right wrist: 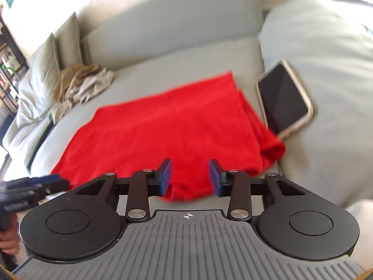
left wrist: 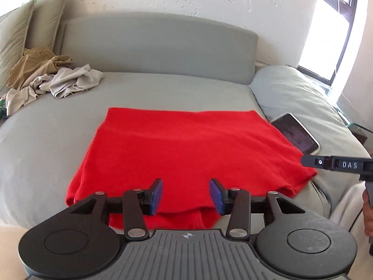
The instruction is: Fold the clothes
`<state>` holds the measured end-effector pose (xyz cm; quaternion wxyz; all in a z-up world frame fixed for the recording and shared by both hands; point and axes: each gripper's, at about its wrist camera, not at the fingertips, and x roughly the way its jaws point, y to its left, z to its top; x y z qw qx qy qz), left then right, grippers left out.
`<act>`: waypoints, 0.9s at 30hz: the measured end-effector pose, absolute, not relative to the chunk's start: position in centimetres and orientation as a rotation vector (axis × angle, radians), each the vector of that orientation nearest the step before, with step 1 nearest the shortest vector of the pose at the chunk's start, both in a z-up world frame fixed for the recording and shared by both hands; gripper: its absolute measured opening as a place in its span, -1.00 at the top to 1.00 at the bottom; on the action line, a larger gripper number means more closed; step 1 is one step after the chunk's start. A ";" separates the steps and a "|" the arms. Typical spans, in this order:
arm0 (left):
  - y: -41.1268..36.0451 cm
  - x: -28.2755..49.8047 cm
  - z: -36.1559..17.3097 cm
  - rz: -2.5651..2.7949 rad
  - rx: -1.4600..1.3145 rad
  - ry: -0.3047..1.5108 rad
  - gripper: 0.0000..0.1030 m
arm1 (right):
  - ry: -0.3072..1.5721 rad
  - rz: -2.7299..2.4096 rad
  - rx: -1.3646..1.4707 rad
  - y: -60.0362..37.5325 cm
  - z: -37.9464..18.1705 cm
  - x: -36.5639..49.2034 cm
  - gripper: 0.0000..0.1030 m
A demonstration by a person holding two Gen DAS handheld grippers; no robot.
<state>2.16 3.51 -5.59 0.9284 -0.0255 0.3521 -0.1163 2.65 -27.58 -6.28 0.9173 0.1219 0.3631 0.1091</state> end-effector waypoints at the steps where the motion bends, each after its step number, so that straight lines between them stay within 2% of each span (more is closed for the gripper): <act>1: 3.3 3.0 -6.1 -0.218 -0.048 0.706 0.19 | 0.705 0.212 0.230 -27.1 -6.5 3.0 0.47; 5: 2.3 5.7 -9.0 -0.164 -0.032 0.702 0.25 | 0.642 0.159 0.162 -25.6 -8.5 5.5 0.46; 7: 2.0 5.7 -10.1 -0.152 -0.009 0.742 0.28 | 0.686 0.110 0.115 -25.4 -9.8 6.7 0.48; 8: 1.9 5.4 -10.2 -0.153 0.017 0.743 0.27 | 0.724 0.092 0.108 -25.6 -10.4 7.1 0.56; 11: 2.0 4.7 -9.8 -0.173 0.019 0.737 0.29 | 0.765 0.096 0.120 -26.2 -9.7 6.6 0.58; 13: 2.3 4.2 -9.3 -0.207 -0.024 0.716 0.30 | 0.760 0.096 0.177 -27.0 -9.1 6.0 0.48; 18: 0.0 4.9 -9.0 -0.339 -0.039 0.612 0.29 | 0.642 0.127 0.327 -28.9 -7.8 8.9 0.47; 21: -1.3 6.2 -10.7 -0.352 -0.010 0.681 0.31 | 0.707 0.241 0.459 -29.4 -9.6 13.2 0.49; 23: -1.0 6.5 -11.6 -0.351 -0.043 0.708 0.29 | 0.775 0.336 0.549 -29.5 -11.7 15.5 0.55; 24: -0.9 6.5 -11.5 -0.356 -0.046 0.713 0.29 | 0.811 0.344 0.570 -29.5 -12.8 16.3 0.67; 25: -0.8 6.5 -11.4 -0.361 -0.049 0.718 0.28 | 0.812 0.302 0.571 -29.8 -13.5 16.7 1.00; 27: -0.3 6.4 -11.6 -0.366 -0.062 0.718 0.25 | 0.755 0.158 0.573 -31.2 -13.8 16.7 1.00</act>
